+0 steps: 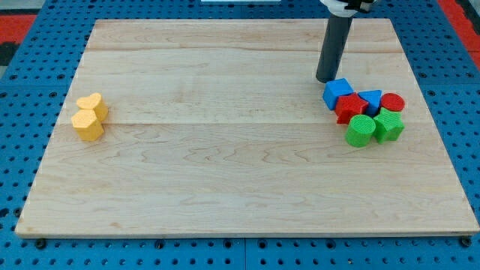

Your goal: Push the red circle along with blue triangle into the blue cube

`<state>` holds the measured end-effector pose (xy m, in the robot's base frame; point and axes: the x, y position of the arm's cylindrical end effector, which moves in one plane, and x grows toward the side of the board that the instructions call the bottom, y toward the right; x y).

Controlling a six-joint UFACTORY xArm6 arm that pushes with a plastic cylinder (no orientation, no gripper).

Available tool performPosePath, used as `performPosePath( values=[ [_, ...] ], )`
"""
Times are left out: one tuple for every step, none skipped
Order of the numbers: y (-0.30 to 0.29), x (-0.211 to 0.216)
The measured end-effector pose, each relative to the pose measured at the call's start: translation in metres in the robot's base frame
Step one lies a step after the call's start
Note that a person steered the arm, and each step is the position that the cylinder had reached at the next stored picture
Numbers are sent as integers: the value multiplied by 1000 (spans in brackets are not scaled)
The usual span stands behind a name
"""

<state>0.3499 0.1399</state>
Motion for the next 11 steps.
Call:
performPosePath(
  values=[
    [10, -1],
    [67, -32],
    [146, -34],
    [204, 10],
    [205, 60],
    [189, 106],
    [150, 107],
    [96, 71],
    [45, 40],
    [42, 42],
    [56, 40]
  ],
)
